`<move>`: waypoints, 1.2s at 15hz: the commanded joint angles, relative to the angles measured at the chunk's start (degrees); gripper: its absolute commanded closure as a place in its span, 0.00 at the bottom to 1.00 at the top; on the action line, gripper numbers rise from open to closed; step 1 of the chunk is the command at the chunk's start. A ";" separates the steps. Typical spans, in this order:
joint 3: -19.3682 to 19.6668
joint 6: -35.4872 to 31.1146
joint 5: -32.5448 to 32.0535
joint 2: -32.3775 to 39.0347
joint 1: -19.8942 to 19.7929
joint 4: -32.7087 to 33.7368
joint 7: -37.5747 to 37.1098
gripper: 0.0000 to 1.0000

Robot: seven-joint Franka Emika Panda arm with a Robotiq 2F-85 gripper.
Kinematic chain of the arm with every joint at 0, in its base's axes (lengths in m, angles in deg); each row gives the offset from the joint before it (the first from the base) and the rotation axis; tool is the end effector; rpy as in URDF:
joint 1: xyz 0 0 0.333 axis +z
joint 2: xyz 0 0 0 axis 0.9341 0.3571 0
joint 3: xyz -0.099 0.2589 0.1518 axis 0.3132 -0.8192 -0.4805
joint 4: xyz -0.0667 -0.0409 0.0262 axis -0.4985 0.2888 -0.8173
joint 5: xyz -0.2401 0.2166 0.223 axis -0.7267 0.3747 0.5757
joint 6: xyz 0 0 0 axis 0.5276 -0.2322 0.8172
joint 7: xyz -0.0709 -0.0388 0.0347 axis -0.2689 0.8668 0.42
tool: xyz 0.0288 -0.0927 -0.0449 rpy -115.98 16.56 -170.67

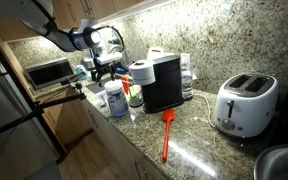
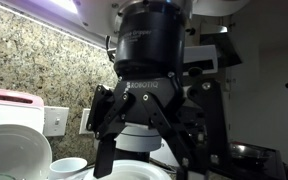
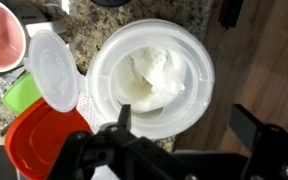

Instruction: Move the bottle to the right

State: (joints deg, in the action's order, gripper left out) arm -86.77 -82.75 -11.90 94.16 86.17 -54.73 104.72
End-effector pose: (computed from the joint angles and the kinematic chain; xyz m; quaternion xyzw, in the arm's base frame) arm 0.5889 0.3689 0.3191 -0.6601 -0.7507 -0.0174 0.0200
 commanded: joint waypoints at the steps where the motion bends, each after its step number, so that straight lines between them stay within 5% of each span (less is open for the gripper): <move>1: 1.14 1.87 -1.21 0.91 1.40 2.36 -3.00 0.00; 7: 1.47 -2.62 -0.86 -0.07 1.19 1.43 -9.45 0.00; 18: 2.16 -1.87 -3.80 -0.68 1.65 -0.59 -10.09 0.00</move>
State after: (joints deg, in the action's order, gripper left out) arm -85.63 -84.15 -13.68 94.65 87.28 -54.00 96.60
